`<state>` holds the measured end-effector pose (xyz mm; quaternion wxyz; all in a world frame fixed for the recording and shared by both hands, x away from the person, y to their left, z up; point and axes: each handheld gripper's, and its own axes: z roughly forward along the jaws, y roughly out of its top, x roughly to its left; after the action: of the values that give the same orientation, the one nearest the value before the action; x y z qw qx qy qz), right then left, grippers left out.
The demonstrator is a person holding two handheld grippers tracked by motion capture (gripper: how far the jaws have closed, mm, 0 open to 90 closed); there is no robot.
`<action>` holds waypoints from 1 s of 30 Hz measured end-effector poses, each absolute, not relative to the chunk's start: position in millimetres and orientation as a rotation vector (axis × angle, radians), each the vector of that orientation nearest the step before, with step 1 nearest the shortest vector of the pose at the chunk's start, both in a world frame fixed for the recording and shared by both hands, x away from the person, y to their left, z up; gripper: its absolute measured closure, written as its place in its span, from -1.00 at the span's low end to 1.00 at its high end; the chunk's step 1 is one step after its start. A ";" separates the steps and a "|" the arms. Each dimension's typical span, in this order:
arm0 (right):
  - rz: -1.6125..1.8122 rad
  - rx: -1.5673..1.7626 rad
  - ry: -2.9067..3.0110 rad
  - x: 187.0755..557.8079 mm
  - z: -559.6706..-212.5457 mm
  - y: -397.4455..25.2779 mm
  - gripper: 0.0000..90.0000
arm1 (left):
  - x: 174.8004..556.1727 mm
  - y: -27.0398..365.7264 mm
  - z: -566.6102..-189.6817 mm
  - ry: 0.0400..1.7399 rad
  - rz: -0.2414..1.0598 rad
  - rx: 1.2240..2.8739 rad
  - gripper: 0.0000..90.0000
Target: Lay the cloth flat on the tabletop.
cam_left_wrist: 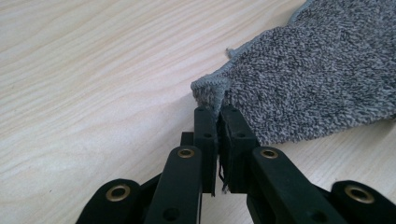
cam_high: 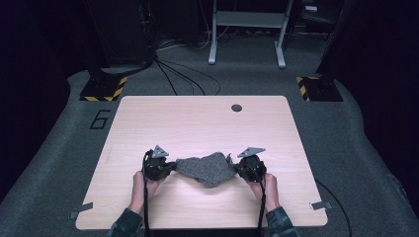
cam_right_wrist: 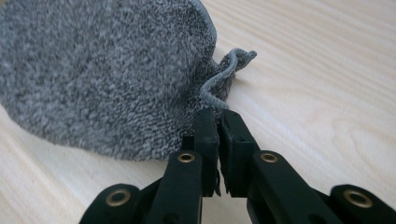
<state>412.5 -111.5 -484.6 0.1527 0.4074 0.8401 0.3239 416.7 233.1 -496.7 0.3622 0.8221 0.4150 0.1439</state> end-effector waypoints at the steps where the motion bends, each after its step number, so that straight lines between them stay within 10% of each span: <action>1: 0.924 1.170 2.416 410.6 -485.2 -113.3 0.90 | 416.7 233.1 -496.7 1.069 0.371 2.117 0.90; 6: 0.911 1.193 2.428 402.3 -486.4 -120.6 0.72 | 416.5 236.0 -496.2 1.081 0.351 2.112 0.79; 15: 1.009 1.225 2.362 414.1 -460.8 -130.4 0.27 | 416.3 237.4 -476.4 1.092 0.349 2.075 -0.17; 25: 0.881 1.271 2.435 462.0 -474.2 -102.1 0.14 | 436.1 230.9 -491.7 1.163 0.348 2.162 -0.19; 30: 0.774 1.305 2.474 473.1 -488.3 -93.6 0.54 | 440.5 225.0 -500.0 1.148 0.356 2.203 0.22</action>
<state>473.1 -93.6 -488.3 0.1197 0.4464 0.8464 0.2647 440.5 225.0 -500.0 0.3106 0.8344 0.4348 0.1350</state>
